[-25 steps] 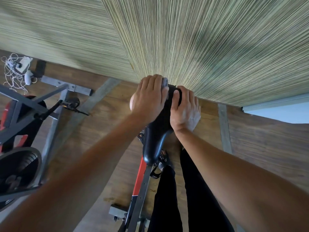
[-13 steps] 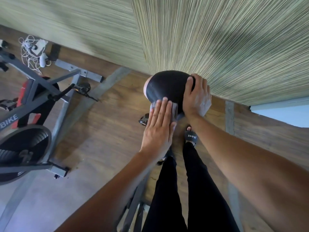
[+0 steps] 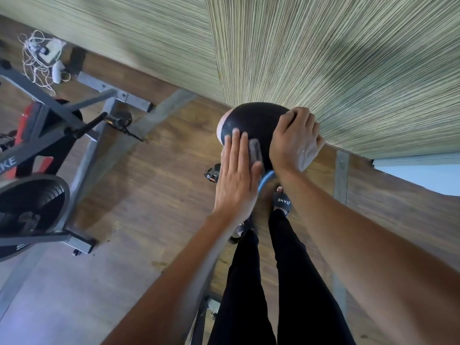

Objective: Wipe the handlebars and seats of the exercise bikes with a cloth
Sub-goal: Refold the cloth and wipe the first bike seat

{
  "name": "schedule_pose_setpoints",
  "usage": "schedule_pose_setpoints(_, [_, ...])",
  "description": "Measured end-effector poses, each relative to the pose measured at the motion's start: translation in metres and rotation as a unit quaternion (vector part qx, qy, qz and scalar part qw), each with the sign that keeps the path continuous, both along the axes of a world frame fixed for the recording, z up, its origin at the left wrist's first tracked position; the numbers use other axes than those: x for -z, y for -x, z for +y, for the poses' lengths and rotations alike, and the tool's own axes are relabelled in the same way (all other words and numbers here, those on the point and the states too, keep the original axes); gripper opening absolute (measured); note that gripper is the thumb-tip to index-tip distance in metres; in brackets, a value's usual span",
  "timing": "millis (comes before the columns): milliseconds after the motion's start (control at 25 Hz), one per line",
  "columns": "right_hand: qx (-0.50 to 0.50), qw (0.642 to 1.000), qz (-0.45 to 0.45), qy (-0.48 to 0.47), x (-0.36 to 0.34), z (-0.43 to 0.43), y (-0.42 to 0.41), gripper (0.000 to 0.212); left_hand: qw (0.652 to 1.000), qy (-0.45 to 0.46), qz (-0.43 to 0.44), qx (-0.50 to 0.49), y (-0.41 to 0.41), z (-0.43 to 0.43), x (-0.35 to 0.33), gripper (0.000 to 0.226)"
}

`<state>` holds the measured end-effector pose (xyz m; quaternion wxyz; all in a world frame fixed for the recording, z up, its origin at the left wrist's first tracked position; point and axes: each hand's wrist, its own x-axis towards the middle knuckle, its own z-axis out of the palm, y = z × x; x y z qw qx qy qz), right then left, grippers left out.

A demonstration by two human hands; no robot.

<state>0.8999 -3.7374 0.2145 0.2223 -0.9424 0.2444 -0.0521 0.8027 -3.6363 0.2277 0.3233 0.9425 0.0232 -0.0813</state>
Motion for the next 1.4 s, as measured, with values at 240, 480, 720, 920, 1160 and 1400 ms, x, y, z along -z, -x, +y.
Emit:
schedule_pose_setpoints(240, [0.009,1.0,-0.009,0.016,0.001,0.001,0.001,0.037,0.995,-0.071,-0.031,-0.056,-0.088,0.003,0.001,0.053])
schedule_pose_setpoints(480, [0.018,1.0,-0.011,0.02,0.004,0.004,-0.001,0.033,0.955,0.018,0.286,-0.072,-0.187,0.029,0.002,0.033])
schedule_pose_setpoints(720, [0.022,1.0,-0.013,0.009,0.001,0.004,-0.001,0.035,0.981,-0.001,0.193,-0.035,-0.163,0.025,-0.013,0.031])
schedule_pose_setpoints(920, [0.015,1.0,-0.011,0.012,0.002,0.004,-0.001,0.036,0.994,-0.093,-0.048,-0.026,-0.069,-0.002,-0.002,0.055])
schedule_pose_setpoints(1160, [-0.003,1.0,-0.006,0.005,0.001,0.001,0.0,0.038,0.997,-0.059,-0.045,-0.025,0.011,-0.018,-0.005,0.053])
schedule_pose_setpoints(1400, [-0.002,1.0,0.0,-0.007,-0.001,-0.001,0.001,0.044,0.995,0.019,-0.017,-0.094,0.081,-0.017,-0.017,0.05])
